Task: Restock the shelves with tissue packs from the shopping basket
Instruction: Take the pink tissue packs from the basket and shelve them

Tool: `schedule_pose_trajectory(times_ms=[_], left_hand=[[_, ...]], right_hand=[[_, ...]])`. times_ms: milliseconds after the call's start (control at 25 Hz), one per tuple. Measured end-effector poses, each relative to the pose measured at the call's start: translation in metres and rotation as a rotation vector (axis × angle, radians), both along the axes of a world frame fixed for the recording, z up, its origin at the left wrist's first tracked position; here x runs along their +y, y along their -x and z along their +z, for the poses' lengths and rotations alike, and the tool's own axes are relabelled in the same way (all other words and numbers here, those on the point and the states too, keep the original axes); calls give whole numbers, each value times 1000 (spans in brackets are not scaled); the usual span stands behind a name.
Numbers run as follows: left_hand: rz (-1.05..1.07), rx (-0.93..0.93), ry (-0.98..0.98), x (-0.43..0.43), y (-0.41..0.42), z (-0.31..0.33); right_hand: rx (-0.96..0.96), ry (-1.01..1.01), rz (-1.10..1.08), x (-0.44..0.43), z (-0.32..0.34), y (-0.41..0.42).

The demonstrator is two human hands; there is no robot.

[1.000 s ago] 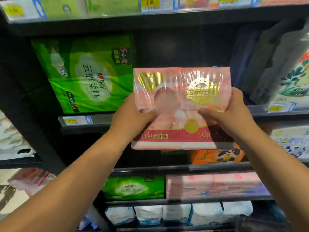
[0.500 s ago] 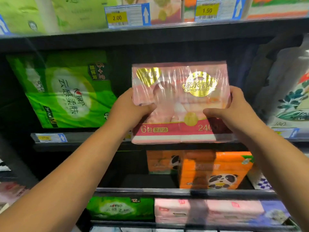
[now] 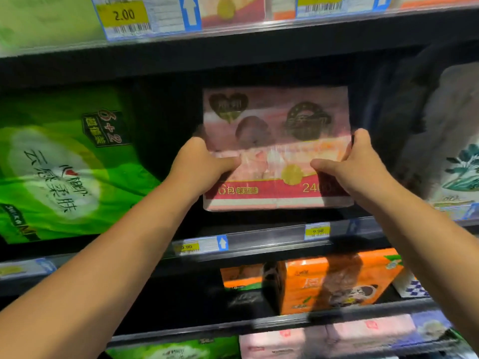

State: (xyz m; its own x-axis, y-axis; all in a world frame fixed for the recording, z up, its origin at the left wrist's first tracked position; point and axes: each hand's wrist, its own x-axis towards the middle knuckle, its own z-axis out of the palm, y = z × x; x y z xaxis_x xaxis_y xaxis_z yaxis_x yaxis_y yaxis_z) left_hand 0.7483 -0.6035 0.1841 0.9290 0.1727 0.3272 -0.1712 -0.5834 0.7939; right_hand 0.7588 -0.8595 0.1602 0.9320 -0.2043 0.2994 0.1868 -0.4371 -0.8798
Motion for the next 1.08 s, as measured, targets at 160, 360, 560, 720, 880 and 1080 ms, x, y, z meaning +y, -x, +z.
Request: schedule_pose_trajectory(times_ms=[160,360,560,720,880,1080], left_hand=[[-19,109,-109,-10,-25,-23],[55,193,-212,-25,-37,-29],[31,242,-260,-20,-34,-46],[117,223,-316,-28,-36,-51],[127,242,-437,-52,-49,-52],[91,242,-402,-62,-65,-57]], right_hand=[[-12,71,-76,-2,-16,-18],[-5,173,26,-20,-22,-31],[16,431,94,-40,-37,-28],[-51,478,59,-43,-41,-34],[44,665,-109,-43,-38,-45],[-399,1049,-91,-41,-45,-43]])
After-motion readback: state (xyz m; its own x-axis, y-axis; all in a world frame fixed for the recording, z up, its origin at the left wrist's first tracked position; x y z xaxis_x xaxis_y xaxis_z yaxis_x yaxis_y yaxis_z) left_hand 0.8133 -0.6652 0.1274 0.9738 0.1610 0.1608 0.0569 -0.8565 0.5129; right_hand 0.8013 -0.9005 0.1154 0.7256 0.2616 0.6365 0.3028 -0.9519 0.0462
